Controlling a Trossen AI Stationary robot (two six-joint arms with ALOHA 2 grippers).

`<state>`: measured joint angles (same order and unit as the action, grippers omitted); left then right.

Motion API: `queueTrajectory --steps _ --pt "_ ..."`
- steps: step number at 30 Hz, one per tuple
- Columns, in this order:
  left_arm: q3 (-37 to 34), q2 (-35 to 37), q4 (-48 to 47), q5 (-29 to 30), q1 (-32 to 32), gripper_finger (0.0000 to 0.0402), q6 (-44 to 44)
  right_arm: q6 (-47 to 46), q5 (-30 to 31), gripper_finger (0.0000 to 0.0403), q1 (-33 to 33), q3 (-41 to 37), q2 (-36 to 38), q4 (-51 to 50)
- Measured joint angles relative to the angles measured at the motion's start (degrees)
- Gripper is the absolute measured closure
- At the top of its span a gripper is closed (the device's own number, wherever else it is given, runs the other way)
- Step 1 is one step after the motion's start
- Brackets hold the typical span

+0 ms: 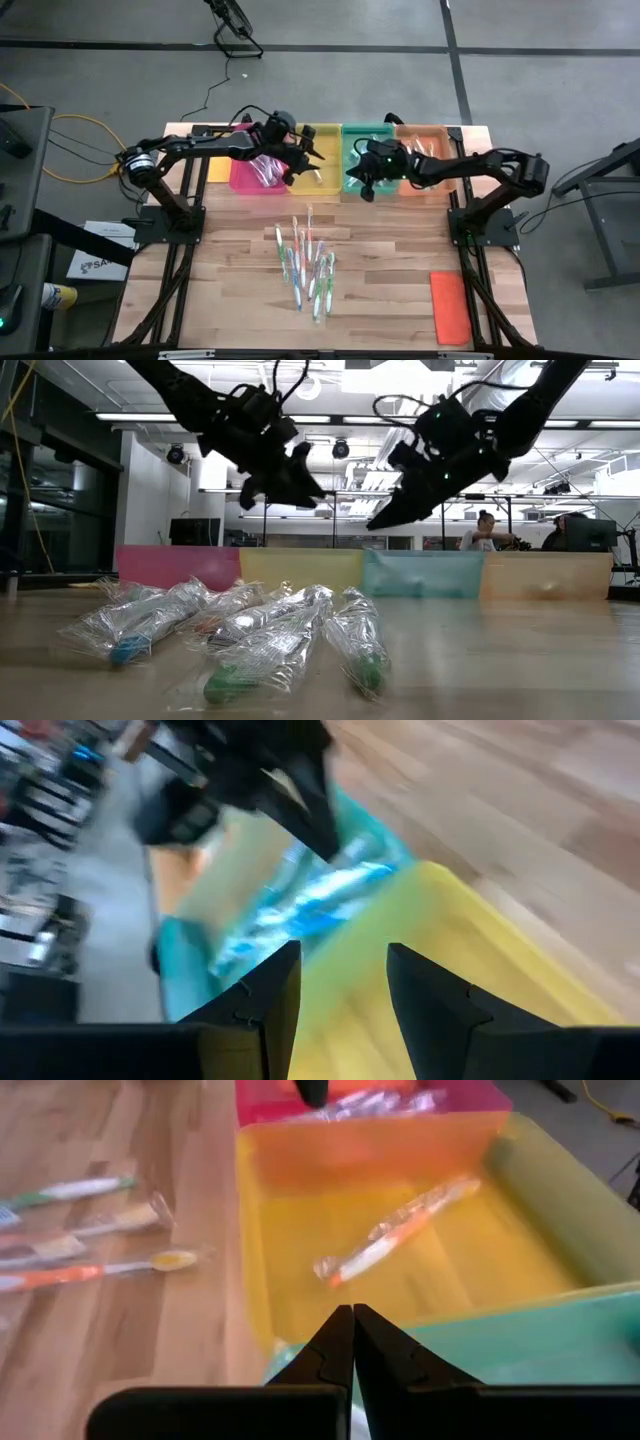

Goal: Pick & Place Toothbrushes
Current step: Put the green toothbrush into the orange bin

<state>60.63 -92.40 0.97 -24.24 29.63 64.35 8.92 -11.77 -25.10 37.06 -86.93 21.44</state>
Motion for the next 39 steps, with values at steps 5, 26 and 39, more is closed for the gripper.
queueTrajectory --steps 5,26,39 --pt "0.0 3.3 -10.8 -1.5 -0.5 0.0256 5.1 0.8 5.5 0.0399 3.0 0.0 5.2 -4.4" --pt "-0.2 5.4 -46.4 5.6 -20.7 0.0256 19.7 -4.4 12.1 0.0266 12.2 0.0 17.7 -21.0" --pt "-0.4 -0.3 -43.9 13.8 -31.7 0.0256 15.3 -11.8 14.1 0.0222 22.5 0.0 17.7 -25.7"
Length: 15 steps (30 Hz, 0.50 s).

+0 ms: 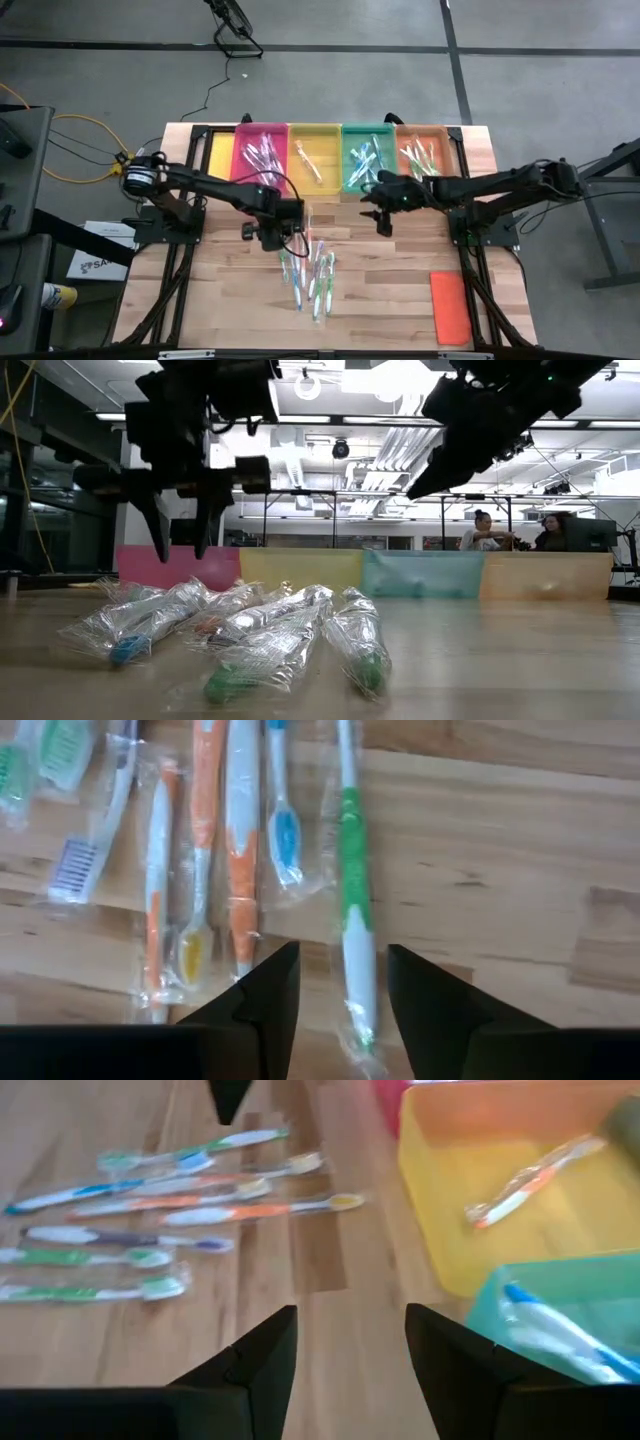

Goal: Pick & Place Toothbrushes
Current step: Put the green toothbrush into the orange bin

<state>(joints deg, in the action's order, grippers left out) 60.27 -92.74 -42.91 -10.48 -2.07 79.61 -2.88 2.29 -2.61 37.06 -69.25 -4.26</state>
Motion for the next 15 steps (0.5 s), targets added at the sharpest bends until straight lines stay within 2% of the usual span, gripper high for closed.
queueTrajectory --steps 6,15 --pt "0.0 -3.3 1.2 1.0 -0.2 0.0256 -4.0 -2.0 4.9 0.0222 5.6 0.0 0.0 -1.1" --pt "0.0 -7.5 1.3 1.1 -0.2 0.0256 -4.9 -6.0 10.1 0.0221 11.5 0.0 0.0 -3.1"
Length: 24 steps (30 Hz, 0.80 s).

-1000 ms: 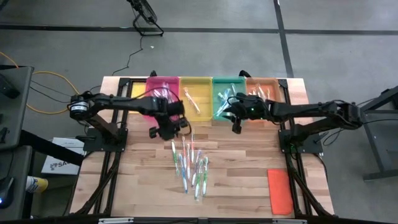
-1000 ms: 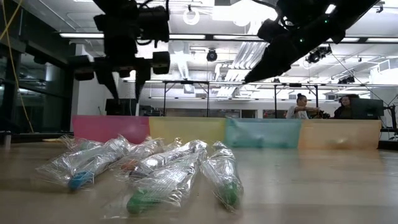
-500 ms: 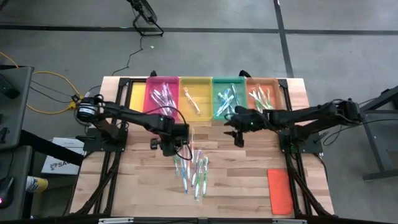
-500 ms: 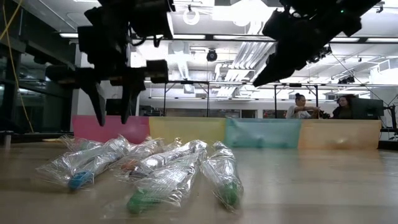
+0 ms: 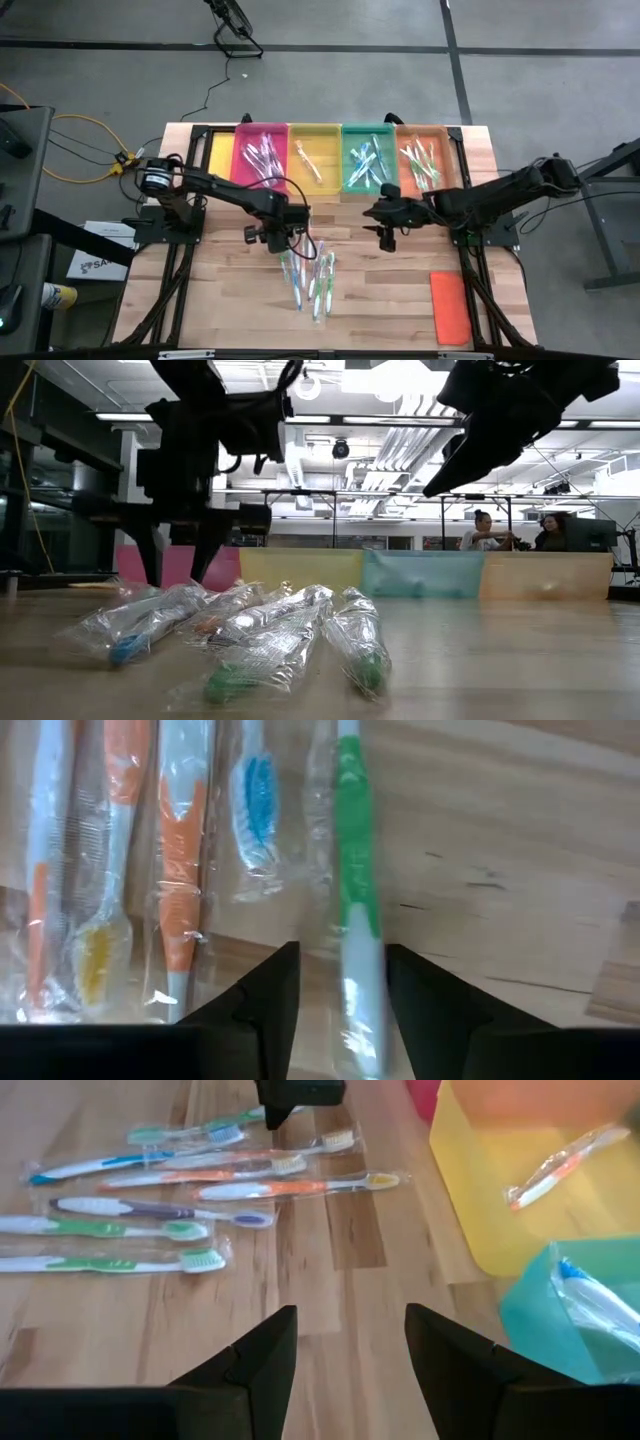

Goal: Pick & Place Toothbrushes
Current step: Put the green toothbrush into the orange bin

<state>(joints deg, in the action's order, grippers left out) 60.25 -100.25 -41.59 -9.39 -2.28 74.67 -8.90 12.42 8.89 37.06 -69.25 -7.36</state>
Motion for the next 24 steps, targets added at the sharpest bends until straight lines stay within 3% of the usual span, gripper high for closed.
queueTrajectory --steps 6,14,24 --pt "0.2 -1.0 -0.1 2.0 0.0 0.0272 -1.7 -1.6 2.4 0.0221 2.2 0.0 0.0 -1.3" --pt "0.2 -1.1 -1.7 2.1 0.0 0.0385 -5.3 -2.1 3.3 0.0221 2.8 0.0 0.0 -2.0" --pt "0.3 1.4 -13.4 1.4 0.0 0.0390 -9.0 -1.9 4.2 0.0221 2.7 0.0 0.0 -3.0"
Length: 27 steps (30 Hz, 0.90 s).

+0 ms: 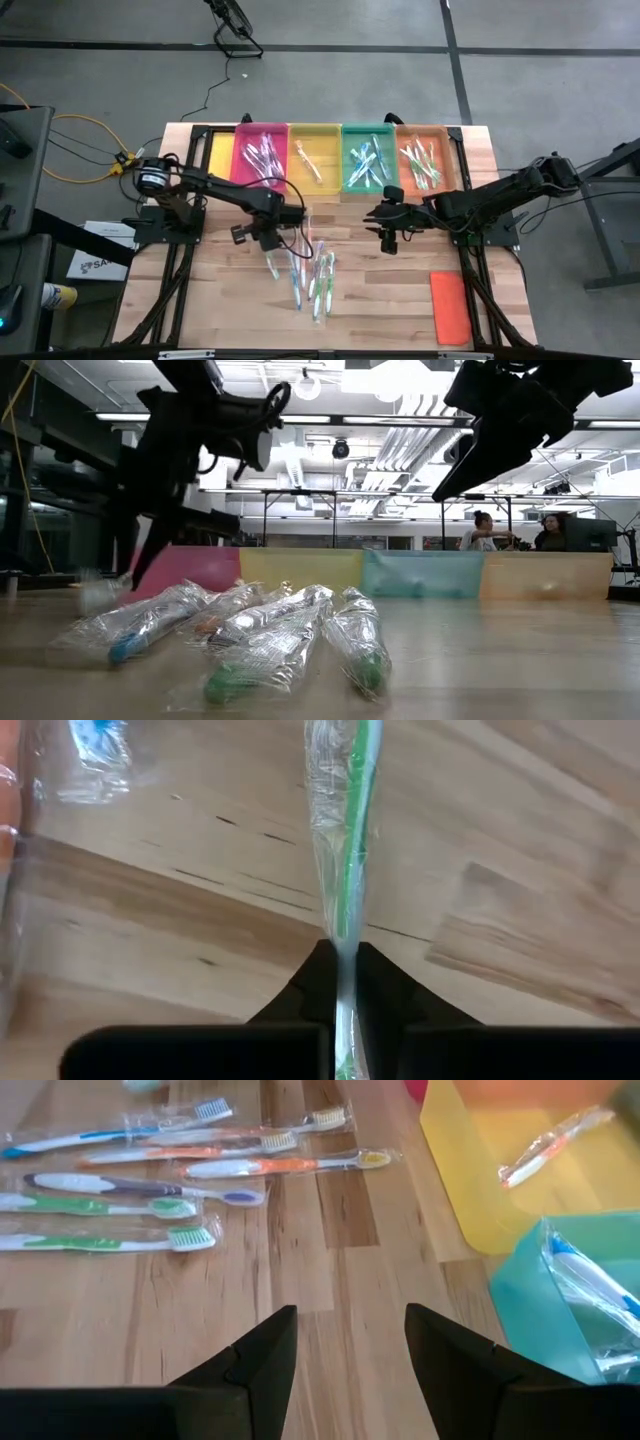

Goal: Pick & Place Toothbrushes
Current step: Put the green toothbrush into the orange bin

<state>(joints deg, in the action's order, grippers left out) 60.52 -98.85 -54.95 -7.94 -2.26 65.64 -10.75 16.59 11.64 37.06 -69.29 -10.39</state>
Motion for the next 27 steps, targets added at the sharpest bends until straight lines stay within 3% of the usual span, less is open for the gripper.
queueTrajectory --steps 3,7,15,21,27 --pt "0.1 2.1 -1.8 0.0 0.0 0.0390 -1.3 0.0 0.0 0.0221 0.0 0.0 0.0 -0.1" --pt "0.1 6.3 2.8 -0.1 0.0 0.0390 -1.6 0.6 1.8 0.0221 -0.5 0.0 0.0 -0.1" --pt "0.2 14.4 24.2 1.5 1.1 0.0390 -1.6 5.5 1.4 0.0221 -2.3 0.0 0.0 6.4" --pt "0.2 15.3 40.4 1.3 5.2 0.0390 -2.9 15.6 1.5 0.0221 -2.3 0.0 0.0 14.5" --pt "-0.2 15.3 50.8 -2.5 10.6 0.0390 -5.9 25.1 1.7 0.0221 -2.3 0.0 0.0 23.3"
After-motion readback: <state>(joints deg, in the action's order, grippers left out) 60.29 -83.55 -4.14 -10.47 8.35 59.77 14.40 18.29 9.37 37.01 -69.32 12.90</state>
